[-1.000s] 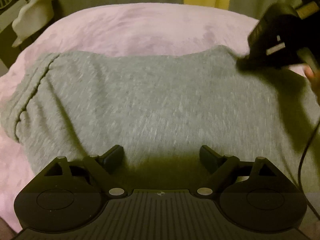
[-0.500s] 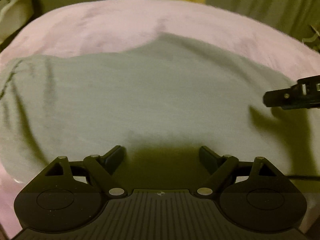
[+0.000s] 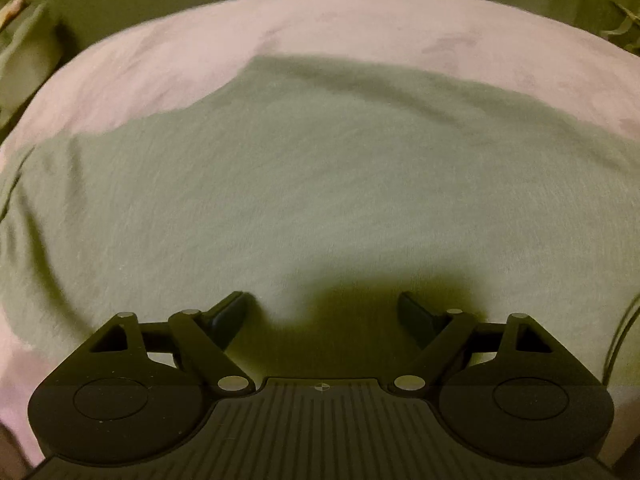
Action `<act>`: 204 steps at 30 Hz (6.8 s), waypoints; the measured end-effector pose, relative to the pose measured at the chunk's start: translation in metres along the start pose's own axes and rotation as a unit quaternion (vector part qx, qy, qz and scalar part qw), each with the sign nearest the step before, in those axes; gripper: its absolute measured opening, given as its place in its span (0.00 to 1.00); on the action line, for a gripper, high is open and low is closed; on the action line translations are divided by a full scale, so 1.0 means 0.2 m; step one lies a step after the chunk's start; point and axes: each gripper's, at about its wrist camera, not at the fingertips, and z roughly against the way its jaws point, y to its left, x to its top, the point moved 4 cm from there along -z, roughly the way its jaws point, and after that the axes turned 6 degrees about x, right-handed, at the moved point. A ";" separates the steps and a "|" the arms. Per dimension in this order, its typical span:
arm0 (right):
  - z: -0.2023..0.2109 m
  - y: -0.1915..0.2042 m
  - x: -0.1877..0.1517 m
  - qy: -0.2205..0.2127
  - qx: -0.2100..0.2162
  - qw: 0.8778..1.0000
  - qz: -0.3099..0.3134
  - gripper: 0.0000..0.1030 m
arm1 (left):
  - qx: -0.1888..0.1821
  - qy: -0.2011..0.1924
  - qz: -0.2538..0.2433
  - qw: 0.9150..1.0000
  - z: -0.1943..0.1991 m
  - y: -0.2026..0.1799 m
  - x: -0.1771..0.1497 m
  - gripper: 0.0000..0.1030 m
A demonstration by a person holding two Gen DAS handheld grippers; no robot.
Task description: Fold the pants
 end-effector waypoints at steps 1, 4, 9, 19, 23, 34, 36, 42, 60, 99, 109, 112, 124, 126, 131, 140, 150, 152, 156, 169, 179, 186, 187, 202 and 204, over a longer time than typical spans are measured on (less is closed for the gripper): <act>0.04 -0.13 -0.02 -0.020 -0.061 0.998 -0.001 0.63 | -0.011 -0.002 -0.012 1.000 0.01 -0.07 0.02 0.85; 0.19 -0.49 -0.15 -0.037 -0.070 0.995 -0.066 0.65 | -0.051 -0.011 -0.052 0.997 0.05 -0.30 0.05 0.85; 0.35 -0.91 -0.43 -0.040 -0.050 0.979 -0.193 0.78 | -0.073 0.000 -0.105 0.992 0.05 -0.65 0.06 0.86; 0.24 -1.09 -0.61 -0.030 0.016 0.966 -0.258 0.94 | -0.092 -0.008 -0.149 0.985 0.12 -0.93 0.09 0.86; 0.20 -1.04 -0.56 -0.038 0.044 0.966 -0.251 0.84 | -0.097 -0.001 -0.149 0.984 0.12 -1.00 0.12 0.85; 0.25 -1.17 -0.65 -0.063 0.110 0.945 -0.302 0.40 | -0.124 0.008 -0.176 0.977 0.14 -1.19 0.12 0.86; 0.24 -1.19 -0.65 -0.067 0.130 0.939 -0.312 0.47 | -0.119 0.006 -0.180 0.976 0.14 -1.21 0.11 0.86; 0.25 -1.14 -0.62 -0.080 0.145 0.941 -0.294 0.47 | -0.126 0.013 -0.182 0.975 0.14 -1.22 0.12 0.86; 0.37 -0.80 -0.47 -0.124 0.096 0.976 -0.152 0.16 | -0.156 0.024 -0.165 0.974 0.18 -1.16 0.17 0.87; 0.38 1.39 -0.87 -0.035 0.268 0.863 0.426 0.17 | -0.361 0.012 0.063 0.930 -0.28 0.06 0.45 0.89; 0.48 1.19 -0.86 -0.035 0.281 0.877 0.388 0.17 | -0.401 -0.010 0.018 0.916 -0.17 -0.18 0.50 0.24; 0.51 1.10 -0.83 -0.035 0.274 0.887 0.370 0.17 | -0.472 -0.014 0.020 0.881 -0.08 -0.24 0.54 0.24; 0.55 1.14 -0.85 -0.017 0.241 0.892 0.383 0.17 | -0.393 0.019 0.026 0.919 -0.31 -0.18 0.46 0.27; 0.46 1.22 -0.90 -0.004 0.243 0.885 0.398 0.17 | -0.385 0.028 0.043 0.921 -0.38 -0.08 0.43 0.23; 0.26 1.40 -1.03 0.019 0.232 0.876 0.422 0.17 | -0.407 0.005 0.038 0.913 -0.33 0.01 0.43 0.18; 0.46 1.54 -0.96 -0.050 0.262 0.869 0.416 0.17 | -0.402 -0.082 0.051 0.910 -0.15 0.19 0.52 0.17; 0.35 1.84 -1.11 -0.013 0.307 0.839 0.449 0.17 | -0.360 -0.036 0.130 0.923 -0.40 0.49 0.37 0.22; 0.27 1.88 -1.11 0.007 0.306 0.840 0.448 0.24 | -0.371 -0.028 0.152 0.916 -0.40 0.52 0.36 0.25; 0.31 1.80 -1.05 0.026 0.321 0.840 0.437 0.51 | -0.313 -0.083 0.151 0.934 -0.26 0.65 0.32 0.51; 0.24 1.28 -0.42 0.036 0.314 0.937 0.150 0.57 | -0.349 -0.019 0.064 0.935 -0.03 0.36 0.00 0.68; -0.02 1.36 -0.36 0.051 0.204 0.965 0.159 0.11 | -0.306 -0.022 0.112 0.945 -0.01 0.51 -0.07 0.69; 0.27 1.30 -0.28 -0.089 0.132 0.960 0.232 0.76 | -0.243 -0.017 0.100 0.965 -0.07 0.62 -0.14 0.73; 0.29 1.24 -0.26 -0.091 0.127 0.963 0.221 0.76 | -0.249 -0.011 0.104 0.963 -0.09 0.62 -0.14 0.73; 0.17 0.86 -0.27 0.054 0.164 0.978 0.119 0.80 | -0.260 -0.003 0.066 0.963 -0.10 0.44 -0.12 0.72; 0.15 0.81 -0.35 0.078 0.162 0.976 0.124 0.80 | -0.263 0.000 0.073 0.962 -0.10 0.43 -0.11 0.72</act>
